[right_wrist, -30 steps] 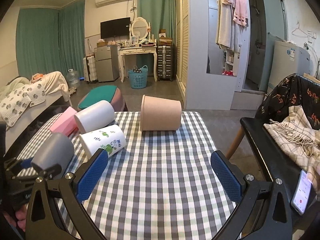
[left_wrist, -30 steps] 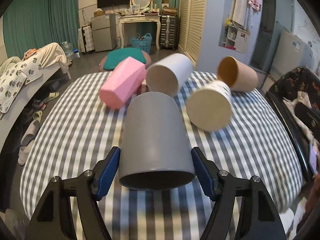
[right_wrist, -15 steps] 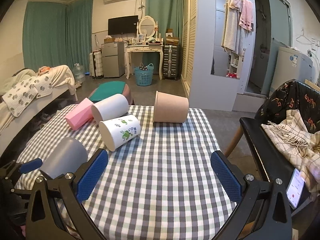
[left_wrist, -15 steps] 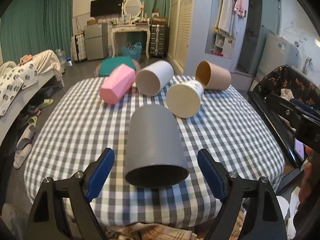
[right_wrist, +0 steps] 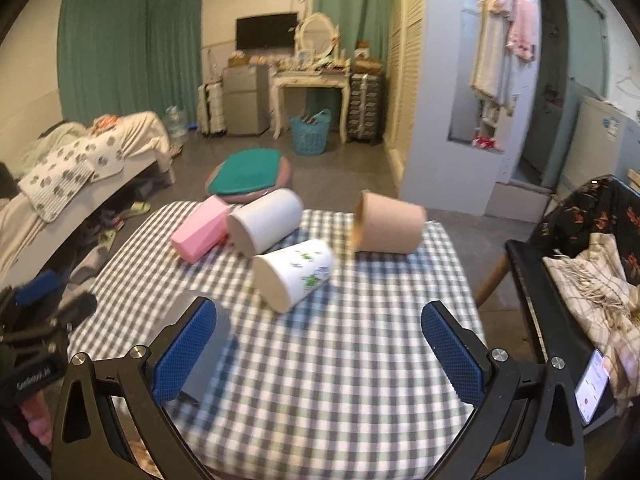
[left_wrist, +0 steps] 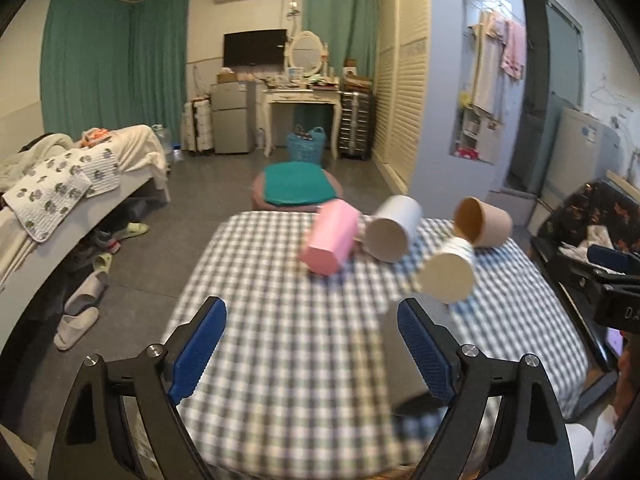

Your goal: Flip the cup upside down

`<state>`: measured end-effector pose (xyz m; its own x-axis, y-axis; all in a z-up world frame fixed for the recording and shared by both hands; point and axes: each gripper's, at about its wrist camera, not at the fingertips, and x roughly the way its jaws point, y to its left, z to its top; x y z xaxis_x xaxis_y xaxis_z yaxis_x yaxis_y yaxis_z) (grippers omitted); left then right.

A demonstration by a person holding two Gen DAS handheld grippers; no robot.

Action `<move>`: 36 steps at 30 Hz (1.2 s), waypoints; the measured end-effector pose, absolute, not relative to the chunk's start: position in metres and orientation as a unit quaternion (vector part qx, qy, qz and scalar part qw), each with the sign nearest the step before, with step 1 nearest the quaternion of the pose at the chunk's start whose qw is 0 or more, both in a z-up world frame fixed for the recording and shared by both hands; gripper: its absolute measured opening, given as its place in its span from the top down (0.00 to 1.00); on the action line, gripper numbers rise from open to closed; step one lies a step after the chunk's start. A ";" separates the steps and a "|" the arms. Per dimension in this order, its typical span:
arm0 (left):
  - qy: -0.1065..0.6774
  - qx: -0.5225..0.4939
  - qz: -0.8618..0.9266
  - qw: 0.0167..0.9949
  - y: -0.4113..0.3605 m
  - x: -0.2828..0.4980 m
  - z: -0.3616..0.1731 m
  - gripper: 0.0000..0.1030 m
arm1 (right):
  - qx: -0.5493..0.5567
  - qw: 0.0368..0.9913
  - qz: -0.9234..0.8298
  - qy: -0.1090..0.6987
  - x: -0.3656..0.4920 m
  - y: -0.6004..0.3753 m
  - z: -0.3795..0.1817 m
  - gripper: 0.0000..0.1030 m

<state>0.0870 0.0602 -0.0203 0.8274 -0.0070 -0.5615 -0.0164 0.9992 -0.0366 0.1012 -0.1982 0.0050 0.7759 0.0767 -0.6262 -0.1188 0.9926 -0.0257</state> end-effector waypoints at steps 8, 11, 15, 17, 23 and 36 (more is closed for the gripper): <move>0.313 -0.036 0.016 0.949 0.096 0.111 -0.041 0.12 | -0.037 0.891 0.092 0.444 0.156 -0.148 -0.017 0.00; 0.322 -0.039 0.016 0.946 0.101 0.119 -0.049 0.12 | -0.039 0.868 0.098 0.485 0.177 -0.131 -0.035 0.00; 0.332 -0.050 0.014 0.942 0.109 0.132 -0.058 0.12 | -0.027 0.838 0.113 0.534 0.198 -0.113 -0.057 0.01; 0.337 -0.055 0.013 0.940 0.113 0.137 -0.062 0.12 | -0.024 0.827 0.116 0.550 0.206 -0.108 -0.066 0.05; 0.352 -0.066 0.007 0.933 0.121 0.151 -0.077 0.12 | 0.001 0.792 0.125 0.597 0.224 -0.098 -0.089 0.12; 0.362 -0.070 0.004 0.930 0.121 0.152 -0.082 0.12 | 0.051 0.750 0.172 0.637 0.236 -0.083 -0.114 0.27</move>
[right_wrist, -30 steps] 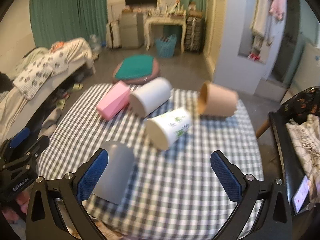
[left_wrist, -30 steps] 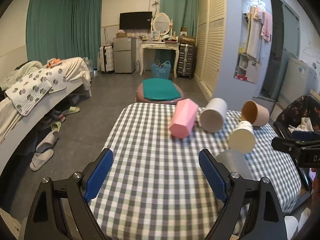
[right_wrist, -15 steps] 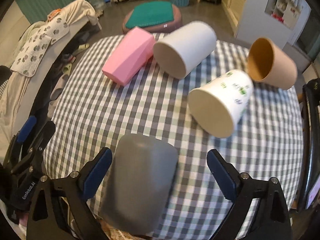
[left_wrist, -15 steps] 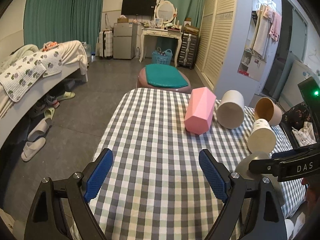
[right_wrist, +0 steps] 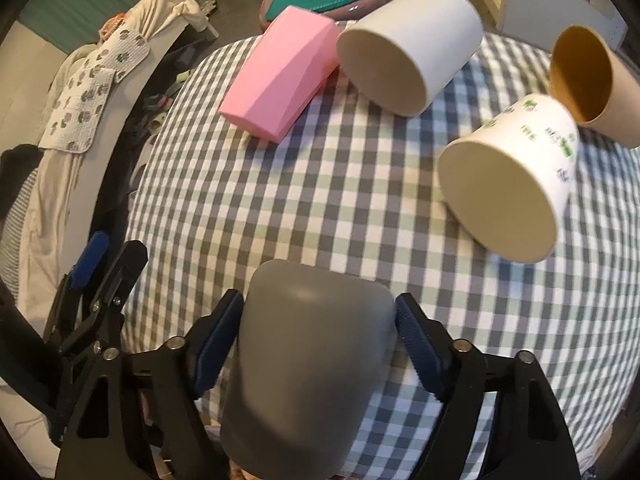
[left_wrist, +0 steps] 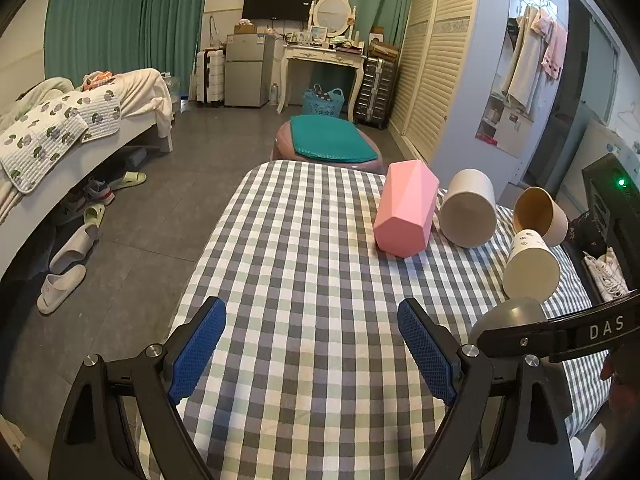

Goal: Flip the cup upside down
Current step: 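Rotate the gray cup with the right gripper so its closed bottom faces up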

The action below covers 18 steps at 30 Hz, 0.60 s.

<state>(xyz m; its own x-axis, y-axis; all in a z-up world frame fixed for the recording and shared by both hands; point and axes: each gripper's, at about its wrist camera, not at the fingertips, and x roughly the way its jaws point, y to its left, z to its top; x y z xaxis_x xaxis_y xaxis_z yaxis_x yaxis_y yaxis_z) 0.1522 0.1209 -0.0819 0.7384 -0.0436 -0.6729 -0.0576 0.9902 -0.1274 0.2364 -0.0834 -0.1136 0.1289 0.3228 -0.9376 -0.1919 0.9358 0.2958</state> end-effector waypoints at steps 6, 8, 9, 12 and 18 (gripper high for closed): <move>0.357 -0.068 0.009 0.931 0.120 0.146 -0.077 0.12 | 0.056 0.757 0.180 0.625 0.230 -0.087 -0.107 0.27; 0.356 -0.068 0.011 0.932 0.120 0.144 -0.075 0.12 | 0.053 0.769 0.191 0.607 0.222 -0.090 -0.098 0.28; 0.355 -0.067 0.011 0.932 0.119 0.143 -0.073 0.12 | 0.048 0.776 0.195 0.598 0.218 -0.089 -0.092 0.28; 0.351 -0.066 0.013 0.934 0.119 0.140 -0.069 0.12 | 0.026 0.805 0.205 0.556 0.204 -0.087 -0.072 0.28; 0.347 -0.066 0.019 0.935 0.117 0.136 -0.065 0.12 | -0.042 0.872 0.186 0.451 0.182 -0.087 -0.033 0.29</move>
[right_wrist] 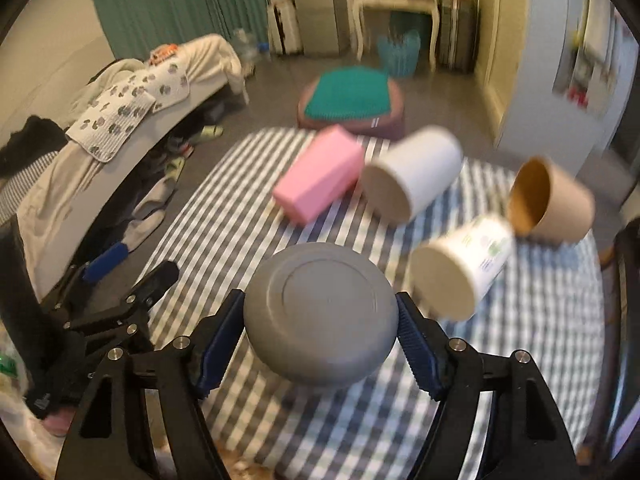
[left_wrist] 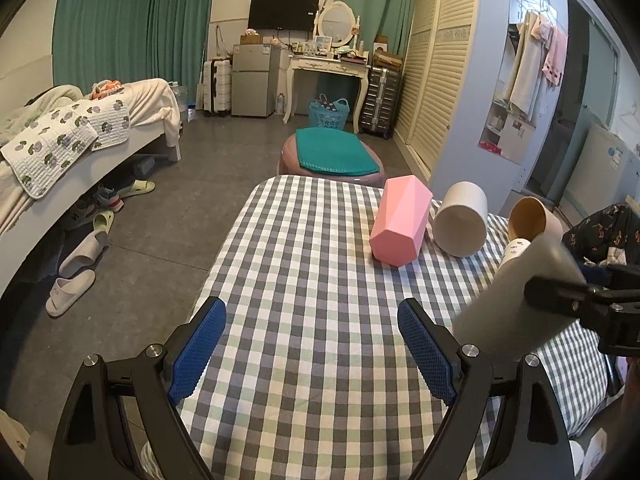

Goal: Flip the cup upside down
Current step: 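Rotate the gray cup with the right gripper so its closed bottom faces up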

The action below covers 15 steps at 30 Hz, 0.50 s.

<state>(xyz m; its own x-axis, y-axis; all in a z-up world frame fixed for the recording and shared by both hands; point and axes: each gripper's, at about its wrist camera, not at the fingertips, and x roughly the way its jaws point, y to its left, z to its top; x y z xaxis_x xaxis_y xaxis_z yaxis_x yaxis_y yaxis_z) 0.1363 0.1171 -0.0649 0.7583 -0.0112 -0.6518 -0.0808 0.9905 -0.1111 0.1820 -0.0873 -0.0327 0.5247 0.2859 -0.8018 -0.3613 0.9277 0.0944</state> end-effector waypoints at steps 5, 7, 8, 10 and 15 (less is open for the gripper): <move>0.351 -0.065 0.021 0.934 0.116 0.137 -0.065 0.12 | -0.096 0.904 0.155 0.387 0.171 -0.089 -0.025 0.29; 0.353 -0.064 0.024 0.933 0.117 0.137 -0.065 0.12 | -0.105 0.907 0.149 0.379 0.172 -0.086 -0.027 0.29; 0.354 -0.064 0.025 0.933 0.117 0.137 -0.065 0.12 | -0.106 0.908 0.147 0.377 0.174 -0.086 -0.027 0.29; 0.356 -0.064 0.026 0.932 0.116 0.138 -0.066 0.12 | -0.107 0.910 0.145 0.373 0.177 -0.086 -0.027 0.29; 0.360 -0.063 0.026 0.931 0.115 0.144 -0.069 0.12 | -0.111 0.913 0.144 0.366 0.184 -0.082 -0.029 0.29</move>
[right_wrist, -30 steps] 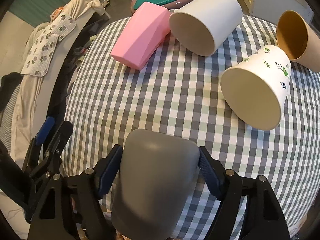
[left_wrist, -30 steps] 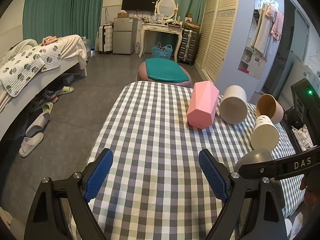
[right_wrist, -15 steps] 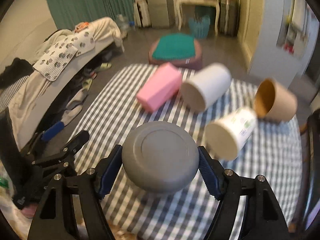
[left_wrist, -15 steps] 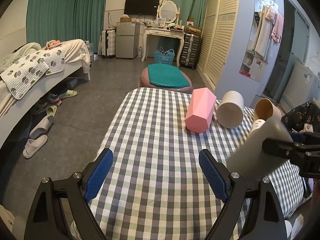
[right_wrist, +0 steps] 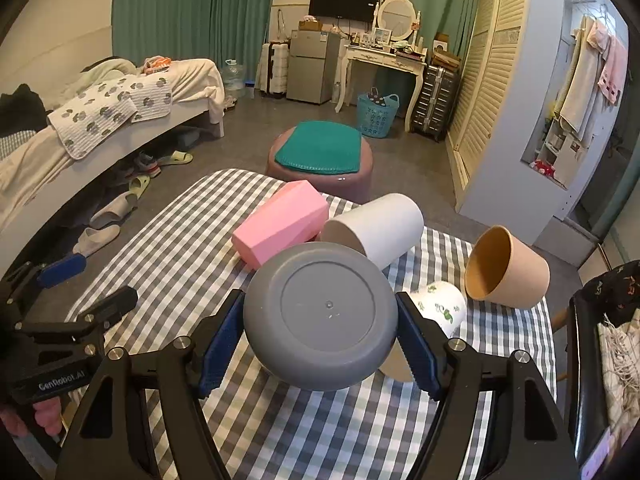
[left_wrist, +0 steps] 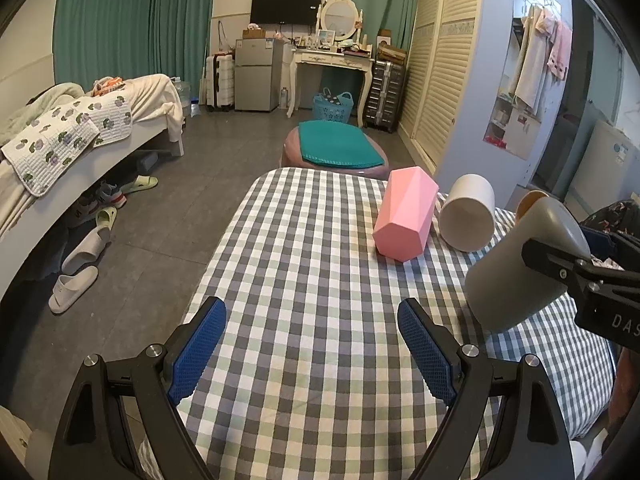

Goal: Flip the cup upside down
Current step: 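Rotate the gray cup with the right gripper so its closed bottom faces up, then lower the gray cup mouth-down onto the table and open the right gripper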

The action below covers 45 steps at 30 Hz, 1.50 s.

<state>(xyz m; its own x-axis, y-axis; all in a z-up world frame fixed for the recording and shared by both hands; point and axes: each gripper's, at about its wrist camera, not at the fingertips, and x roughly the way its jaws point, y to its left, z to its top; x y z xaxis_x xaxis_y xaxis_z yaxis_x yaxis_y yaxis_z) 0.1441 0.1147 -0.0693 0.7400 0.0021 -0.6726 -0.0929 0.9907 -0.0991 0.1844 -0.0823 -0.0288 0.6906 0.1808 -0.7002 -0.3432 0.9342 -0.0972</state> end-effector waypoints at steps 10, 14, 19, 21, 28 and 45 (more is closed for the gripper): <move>0.368 -0.061 0.027 0.927 0.111 0.154 -0.078 0.12 | -0.110 0.909 0.146 0.373 0.196 -0.081 -0.039 0.29; 0.371 -0.058 0.026 0.926 0.109 0.155 -0.081 0.12 | -0.112 0.906 0.148 0.382 0.200 -0.079 -0.045 0.29; 0.371 -0.056 0.025 0.927 0.107 0.156 -0.081 0.12 | -0.115 0.900 0.150 0.393 0.204 -0.079 -0.054 0.29; 0.371 -0.056 0.025 0.927 0.107 0.156 -0.082 0.12 | -0.118 0.900 0.150 0.392 0.205 -0.078 -0.055 0.29; 0.370 -0.053 0.025 0.927 0.106 0.156 -0.080 0.12 | -0.127 0.900 0.151 0.389 0.206 -0.074 -0.056 0.29; 0.347 -0.029 0.041 0.937 0.087 0.142 -0.048 0.12 | -0.097 0.921 0.177 0.333 0.184 -0.089 -0.021 0.29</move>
<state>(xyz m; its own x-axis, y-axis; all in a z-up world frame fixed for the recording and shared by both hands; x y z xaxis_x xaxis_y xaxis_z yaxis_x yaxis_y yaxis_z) 0.1419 0.0867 -0.0480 0.7560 0.0559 -0.6522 -0.0965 0.9950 -0.0265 0.1836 -0.0893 -0.0206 0.7150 0.2618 -0.6482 -0.3916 0.9181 -0.0612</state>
